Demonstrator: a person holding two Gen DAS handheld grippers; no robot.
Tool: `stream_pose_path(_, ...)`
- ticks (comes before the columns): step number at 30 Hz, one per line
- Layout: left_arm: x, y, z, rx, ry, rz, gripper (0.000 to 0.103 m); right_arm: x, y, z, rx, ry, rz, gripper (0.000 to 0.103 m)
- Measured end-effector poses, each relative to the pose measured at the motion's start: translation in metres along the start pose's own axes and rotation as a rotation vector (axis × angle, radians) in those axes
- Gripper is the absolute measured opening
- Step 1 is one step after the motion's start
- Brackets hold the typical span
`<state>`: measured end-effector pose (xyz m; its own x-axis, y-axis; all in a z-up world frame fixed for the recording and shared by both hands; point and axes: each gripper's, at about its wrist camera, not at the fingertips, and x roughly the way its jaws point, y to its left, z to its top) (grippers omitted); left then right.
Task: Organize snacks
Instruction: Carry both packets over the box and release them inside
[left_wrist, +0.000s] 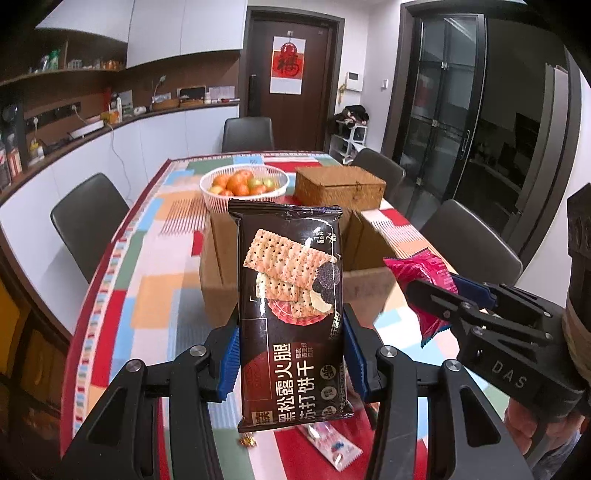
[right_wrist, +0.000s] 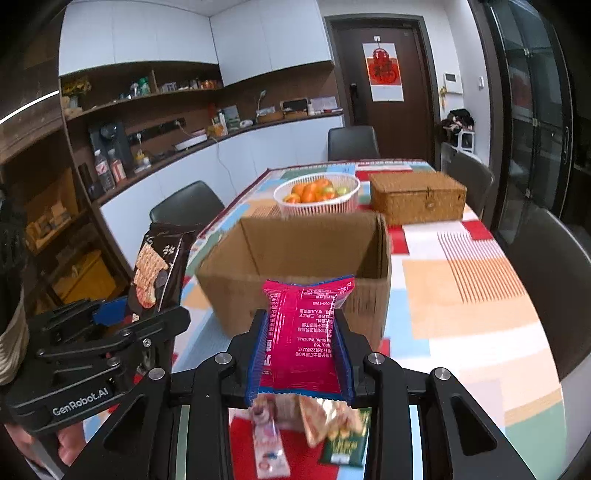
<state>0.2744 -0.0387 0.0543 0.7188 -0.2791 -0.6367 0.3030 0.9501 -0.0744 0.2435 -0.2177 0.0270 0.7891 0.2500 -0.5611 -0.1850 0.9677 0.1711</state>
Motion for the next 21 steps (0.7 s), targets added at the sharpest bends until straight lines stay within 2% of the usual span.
stream_pose_path(11,0.037,0.018,0.042,-0.019,0.028,-0.002,0.048,0.03,-0.006,0.055,-0.003,-0.025,-0.013,0.034)
stream_pose_path(21,0.084,0.029,0.067,-0.019,0.084,-0.009,0.048,0.081,-0.017,0.08,0.015,0.05,-0.01,0.034)
